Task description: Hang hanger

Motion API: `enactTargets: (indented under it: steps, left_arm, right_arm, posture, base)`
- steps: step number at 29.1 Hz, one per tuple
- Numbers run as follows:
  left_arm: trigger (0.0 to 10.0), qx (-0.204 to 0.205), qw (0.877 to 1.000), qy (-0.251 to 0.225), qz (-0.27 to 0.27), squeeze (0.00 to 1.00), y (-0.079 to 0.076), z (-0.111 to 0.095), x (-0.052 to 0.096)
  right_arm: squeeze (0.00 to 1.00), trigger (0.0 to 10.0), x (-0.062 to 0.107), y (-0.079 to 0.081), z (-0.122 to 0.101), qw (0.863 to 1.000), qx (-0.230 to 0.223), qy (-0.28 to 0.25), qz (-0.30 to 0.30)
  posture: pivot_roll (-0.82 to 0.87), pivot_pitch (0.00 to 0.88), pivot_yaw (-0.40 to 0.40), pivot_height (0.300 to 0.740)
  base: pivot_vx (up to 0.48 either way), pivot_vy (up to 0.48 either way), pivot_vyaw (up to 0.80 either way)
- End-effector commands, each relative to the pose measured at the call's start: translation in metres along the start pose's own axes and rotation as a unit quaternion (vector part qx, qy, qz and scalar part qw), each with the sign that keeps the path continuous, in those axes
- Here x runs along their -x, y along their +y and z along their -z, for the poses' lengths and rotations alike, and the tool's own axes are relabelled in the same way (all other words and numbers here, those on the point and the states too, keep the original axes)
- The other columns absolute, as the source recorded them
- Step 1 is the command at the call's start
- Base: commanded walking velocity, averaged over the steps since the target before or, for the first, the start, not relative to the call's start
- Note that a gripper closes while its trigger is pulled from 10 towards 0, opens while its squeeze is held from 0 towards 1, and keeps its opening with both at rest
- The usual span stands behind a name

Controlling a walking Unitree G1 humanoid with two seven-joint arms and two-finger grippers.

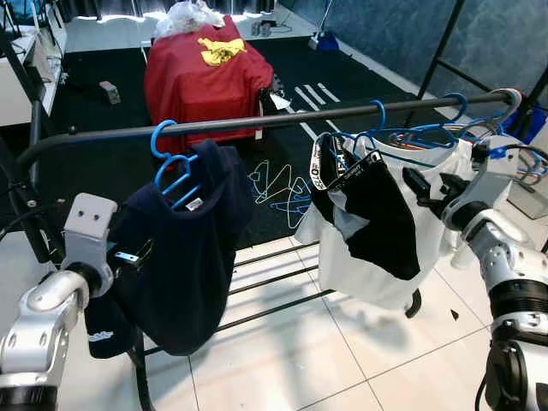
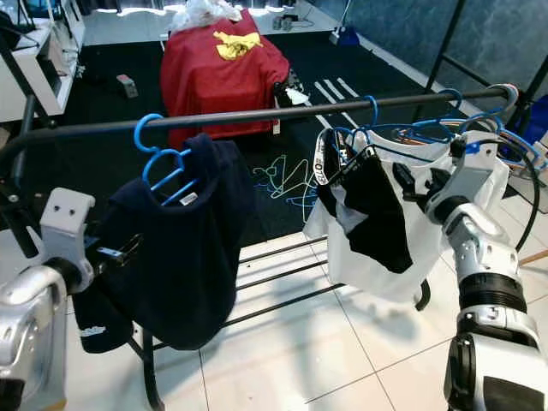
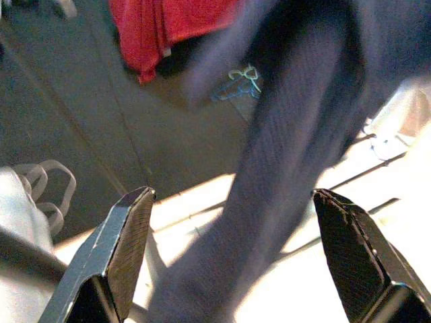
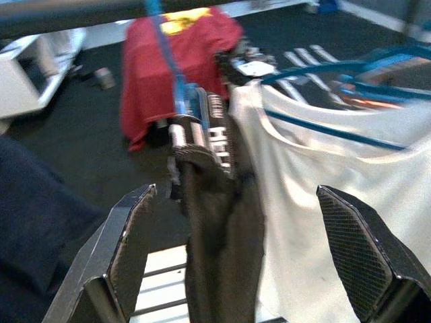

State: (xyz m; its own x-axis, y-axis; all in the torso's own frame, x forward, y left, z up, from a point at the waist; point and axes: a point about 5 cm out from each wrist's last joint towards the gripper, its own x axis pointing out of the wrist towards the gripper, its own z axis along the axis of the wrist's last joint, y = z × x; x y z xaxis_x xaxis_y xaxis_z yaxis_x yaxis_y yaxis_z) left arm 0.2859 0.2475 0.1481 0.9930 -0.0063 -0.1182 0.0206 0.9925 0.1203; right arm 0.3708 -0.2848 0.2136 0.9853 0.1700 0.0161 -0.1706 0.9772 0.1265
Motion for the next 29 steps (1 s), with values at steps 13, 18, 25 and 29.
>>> enactTargets:
  steps: [13,18,25,29]
  left_arm:
    - [10.0,0.090,0.990,-0.099,0.040,0.00,-0.015,-0.024,0.007]
    - [10.0,0.106,0.975,-0.147,0.130,0.00,-0.029,-0.043,0.013]
    - [10.0,0.110,0.975,-0.149,0.125,0.00,-0.041,-0.043,0.007]
    - [10.0,0.122,0.968,-0.163,0.146,0.00,-0.052,-0.048,0.007]
  right_arm:
    - [0.00,10.0,-0.001,0.000,-0.003,0.999,0.028,0.011,-0.020]
    - [0.00,10.0,-0.003,0.001,0.000,0.998,0.043,0.022,-0.030]
    - [0.00,10.0,-0.011,0.030,0.008,0.992,0.039,0.011,-0.116]
    - [0.00,10.0,-0.018,0.049,0.010,0.987,0.033,0.000,-0.155]
  posture:
    - [0.03,0.129,-0.061,0.740]
    - [0.03,0.122,-0.056,0.740]
    - [0.02,0.116,-0.057,0.740]
    - [0.02,0.112,-0.057,0.740]
  base:
    - [0.000,-0.320,0.31]
    - [0.000,0.000,0.00]
    - [0.000,0.000,0.00]
    - [0.000,0.000,0.00]
